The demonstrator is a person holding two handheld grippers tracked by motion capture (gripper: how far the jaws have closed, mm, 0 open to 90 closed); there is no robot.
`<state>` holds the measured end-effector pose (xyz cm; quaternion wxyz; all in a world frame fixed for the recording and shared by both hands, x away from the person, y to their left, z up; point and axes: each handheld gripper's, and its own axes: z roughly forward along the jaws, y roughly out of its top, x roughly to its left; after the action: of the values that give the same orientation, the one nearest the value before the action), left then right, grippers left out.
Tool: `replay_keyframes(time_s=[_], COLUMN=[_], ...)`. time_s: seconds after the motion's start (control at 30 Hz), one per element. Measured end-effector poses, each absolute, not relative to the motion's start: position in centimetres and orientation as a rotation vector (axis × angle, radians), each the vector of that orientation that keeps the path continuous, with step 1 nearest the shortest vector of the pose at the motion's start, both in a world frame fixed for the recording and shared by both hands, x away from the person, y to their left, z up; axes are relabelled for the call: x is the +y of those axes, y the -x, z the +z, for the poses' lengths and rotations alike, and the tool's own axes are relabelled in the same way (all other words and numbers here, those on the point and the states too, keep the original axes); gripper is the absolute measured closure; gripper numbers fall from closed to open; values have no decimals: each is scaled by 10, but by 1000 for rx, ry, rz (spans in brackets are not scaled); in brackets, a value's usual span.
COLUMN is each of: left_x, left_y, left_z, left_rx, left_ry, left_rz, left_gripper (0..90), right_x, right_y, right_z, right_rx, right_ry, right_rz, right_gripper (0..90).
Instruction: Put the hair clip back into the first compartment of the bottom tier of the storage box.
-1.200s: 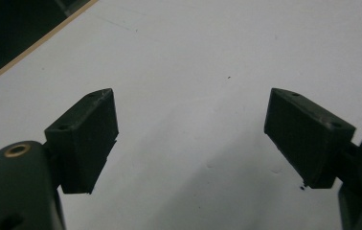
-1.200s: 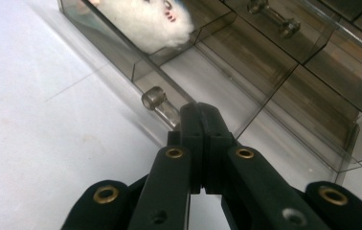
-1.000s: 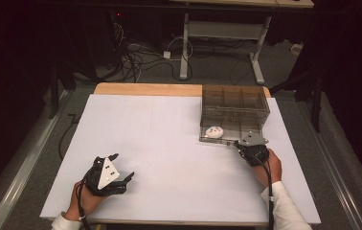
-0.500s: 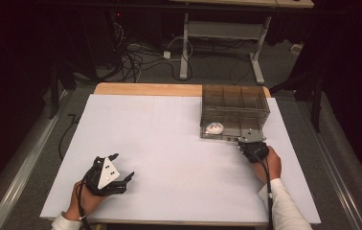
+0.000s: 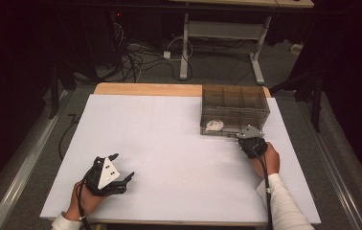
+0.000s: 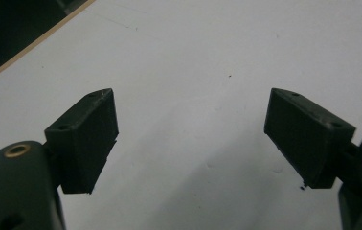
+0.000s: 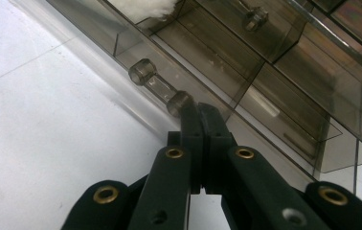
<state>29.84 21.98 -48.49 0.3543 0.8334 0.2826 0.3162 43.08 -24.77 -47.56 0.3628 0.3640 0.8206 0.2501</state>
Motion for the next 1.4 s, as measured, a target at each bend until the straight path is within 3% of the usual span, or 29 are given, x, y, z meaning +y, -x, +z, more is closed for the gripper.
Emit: replay_keyframes(time_s=[1.4], left_x=[227], left_y=[-296], left_z=[-485], left_rx=[760], left_ry=[-2140], left_rz=[821], left_gripper=[182], right_x=[-246], right_y=[-459], right_z=[-475], right_rx=[2087], right_ry=[-941], right_rz=[595], right_gripper=[900])
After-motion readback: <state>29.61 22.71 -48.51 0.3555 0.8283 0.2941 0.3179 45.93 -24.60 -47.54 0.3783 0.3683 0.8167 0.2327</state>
